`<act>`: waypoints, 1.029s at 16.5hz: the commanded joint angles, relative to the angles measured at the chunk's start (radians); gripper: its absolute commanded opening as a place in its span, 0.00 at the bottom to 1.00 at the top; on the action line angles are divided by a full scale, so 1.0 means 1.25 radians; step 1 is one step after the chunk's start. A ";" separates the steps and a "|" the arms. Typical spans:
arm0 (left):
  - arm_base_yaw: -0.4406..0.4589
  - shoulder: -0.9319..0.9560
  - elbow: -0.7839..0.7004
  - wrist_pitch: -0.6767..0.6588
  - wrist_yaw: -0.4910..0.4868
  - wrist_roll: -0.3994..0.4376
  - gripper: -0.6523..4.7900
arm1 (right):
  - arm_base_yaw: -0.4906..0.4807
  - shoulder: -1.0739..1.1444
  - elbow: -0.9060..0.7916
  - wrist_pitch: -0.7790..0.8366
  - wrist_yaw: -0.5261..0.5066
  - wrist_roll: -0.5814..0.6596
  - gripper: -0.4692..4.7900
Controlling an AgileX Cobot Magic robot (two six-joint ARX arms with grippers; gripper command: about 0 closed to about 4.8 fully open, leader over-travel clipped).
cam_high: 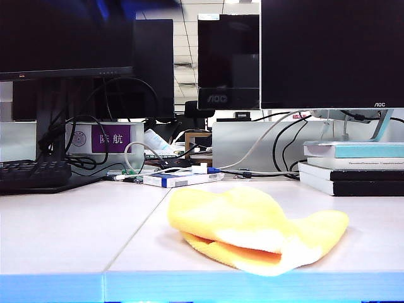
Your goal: Wipe the table from front to back using the rag.
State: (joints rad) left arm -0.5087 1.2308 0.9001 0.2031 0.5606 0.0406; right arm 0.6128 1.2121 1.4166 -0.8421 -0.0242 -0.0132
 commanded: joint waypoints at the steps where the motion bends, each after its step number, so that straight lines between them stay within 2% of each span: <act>1: -0.001 -0.179 0.003 -0.060 -0.128 -0.027 0.11 | 0.002 -0.140 -0.133 0.148 0.003 -0.026 0.08; 4: -0.001 -0.338 0.003 -0.207 -0.231 -0.027 0.11 | 0.002 -0.284 -0.316 0.276 0.021 -0.026 0.08; 5: -0.001 -0.447 0.003 -0.347 -0.324 -0.007 0.11 | 0.002 -0.388 -0.453 0.346 0.027 -0.026 0.08; 6: -0.001 -0.479 0.003 -0.391 -0.347 0.002 0.11 | 0.002 -0.416 -0.490 0.360 0.027 -0.026 0.08; 7: -0.001 -0.582 0.003 -0.543 -0.424 0.017 0.11 | 0.002 -0.504 -0.604 0.398 0.054 -0.025 0.08; 8: -0.001 -0.620 0.003 -0.607 -0.459 0.027 0.11 | 0.002 -0.547 -0.659 0.409 0.090 -0.025 0.08; 10: -0.001 -0.683 -0.004 -0.713 -0.470 0.042 0.11 | 0.002 -0.603 -0.730 0.415 0.155 -0.014 0.08; 11: -0.001 -0.708 -0.016 -0.741 -0.463 0.041 0.11 | 0.001 -0.633 -0.761 0.417 0.189 0.005 0.08; 13: -0.001 -0.762 -0.095 -0.729 -0.444 0.001 0.11 | 0.001 -0.694 -0.825 0.427 0.250 0.044 0.24; 14: -0.001 -0.784 -0.149 -0.705 -0.428 -0.017 0.11 | 0.001 -0.714 -0.849 0.425 0.291 0.052 0.25; 17: -0.001 -0.801 -0.291 -0.553 -0.421 -0.046 0.11 | 0.002 -0.744 -0.875 0.402 0.288 0.052 0.25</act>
State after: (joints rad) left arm -0.5095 0.2291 0.5598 -0.5781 0.0349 -0.0078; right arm 0.6132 0.2829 0.3168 -0.3447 0.3378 0.0471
